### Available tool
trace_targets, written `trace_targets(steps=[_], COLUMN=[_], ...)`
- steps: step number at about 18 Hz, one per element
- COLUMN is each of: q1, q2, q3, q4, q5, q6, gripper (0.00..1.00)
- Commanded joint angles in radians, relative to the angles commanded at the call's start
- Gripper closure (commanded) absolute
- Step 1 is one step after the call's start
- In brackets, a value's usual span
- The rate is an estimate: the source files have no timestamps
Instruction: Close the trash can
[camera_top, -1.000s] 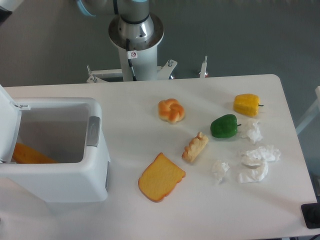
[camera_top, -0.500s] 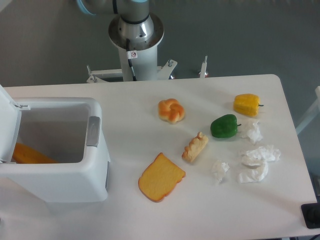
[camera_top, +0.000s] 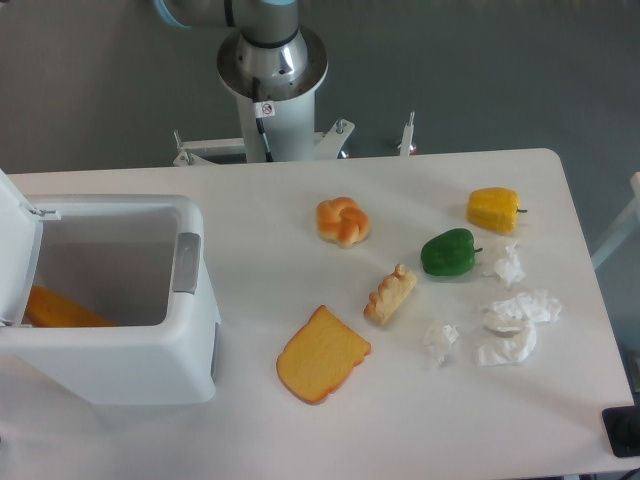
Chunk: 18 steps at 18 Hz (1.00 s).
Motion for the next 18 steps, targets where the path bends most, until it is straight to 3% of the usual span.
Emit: trace_targets(steps=[18], q1=[0.001], q2=[-0.018], q3=[-0.035], q4=[-0.003], q5=[0.012], q6=[0.002], gripper=[0.00])
